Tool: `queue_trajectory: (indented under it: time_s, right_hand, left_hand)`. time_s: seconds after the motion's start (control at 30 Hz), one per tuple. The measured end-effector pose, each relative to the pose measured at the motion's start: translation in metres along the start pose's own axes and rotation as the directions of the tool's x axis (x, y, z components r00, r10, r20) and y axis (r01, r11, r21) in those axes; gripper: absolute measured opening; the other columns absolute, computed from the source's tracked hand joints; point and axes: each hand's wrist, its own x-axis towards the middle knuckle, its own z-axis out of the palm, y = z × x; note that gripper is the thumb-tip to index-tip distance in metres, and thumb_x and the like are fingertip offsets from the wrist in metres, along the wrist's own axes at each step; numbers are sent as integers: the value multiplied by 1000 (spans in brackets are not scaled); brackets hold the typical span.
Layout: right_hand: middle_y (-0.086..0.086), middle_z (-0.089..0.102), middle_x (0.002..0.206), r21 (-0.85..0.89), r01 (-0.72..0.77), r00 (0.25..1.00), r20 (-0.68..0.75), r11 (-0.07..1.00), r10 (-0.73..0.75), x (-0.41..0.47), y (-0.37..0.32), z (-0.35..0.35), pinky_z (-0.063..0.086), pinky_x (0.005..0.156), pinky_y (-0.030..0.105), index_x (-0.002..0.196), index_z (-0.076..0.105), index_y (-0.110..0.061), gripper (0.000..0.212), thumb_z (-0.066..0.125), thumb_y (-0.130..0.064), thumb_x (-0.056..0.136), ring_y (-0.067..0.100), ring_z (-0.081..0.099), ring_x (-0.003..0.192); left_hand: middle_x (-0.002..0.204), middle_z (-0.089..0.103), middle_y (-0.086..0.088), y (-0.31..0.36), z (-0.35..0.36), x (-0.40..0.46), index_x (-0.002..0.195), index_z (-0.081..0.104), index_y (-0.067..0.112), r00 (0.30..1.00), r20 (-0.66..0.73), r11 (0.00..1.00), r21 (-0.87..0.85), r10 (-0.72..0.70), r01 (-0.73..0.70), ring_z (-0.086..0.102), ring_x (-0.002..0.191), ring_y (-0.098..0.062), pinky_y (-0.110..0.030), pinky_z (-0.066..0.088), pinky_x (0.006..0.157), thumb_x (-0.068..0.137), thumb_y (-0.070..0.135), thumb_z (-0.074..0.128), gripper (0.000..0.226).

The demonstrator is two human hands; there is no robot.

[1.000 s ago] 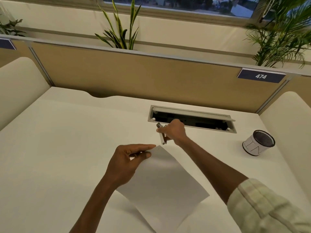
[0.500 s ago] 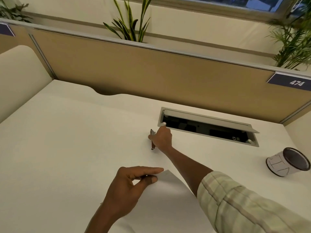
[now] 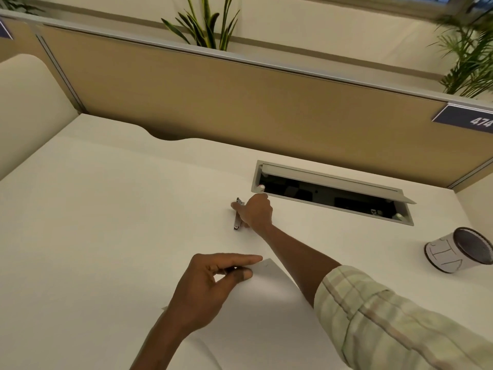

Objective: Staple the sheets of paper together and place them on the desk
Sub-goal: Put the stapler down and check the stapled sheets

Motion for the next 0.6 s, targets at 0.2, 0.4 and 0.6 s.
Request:
queue_trajectory:
  time_s: [0.2, 0.4, 0.6]
  right_hand:
    - [18, 74, 84, 293, -45, 992, 128, 955, 7, -53, -8, -79, 60, 73, 36, 88, 57, 10, 57, 64, -46, 89, 25, 71, 65]
    - [6, 76, 99, 510, 67, 904, 332, 858, -268, -164, 29, -197, 57, 78, 26, 107, 72, -9, 50, 46, -51, 94, 20, 72, 91]
    - [1, 76, 103, 514, 251, 893, 203, 820, -401, -244, 70, -250, 58, 80, 29, 106, 74, -14, 31, 69, -32, 81, 20, 73, 94]
  left_hand:
    - [95, 72, 26, 18, 6, 1, 97, 75, 36, 999, 11, 999, 28, 36, -37, 68, 87, 0, -6, 47, 74, 82, 9, 72, 32]
    - [97, 73, 22, 47, 21, -6, 105, 72, 34, 993, 61, 990, 91, 100, -105, 68, 89, 2, -8, 48, 73, 84, 12, 70, 31]
    - [104, 71, 15, 94, 51, -21, 115, 69, 31, 983, 87, 966, 191, 161, -175, 68, 88, -3, -8, 48, 65, 85, 21, 69, 31]
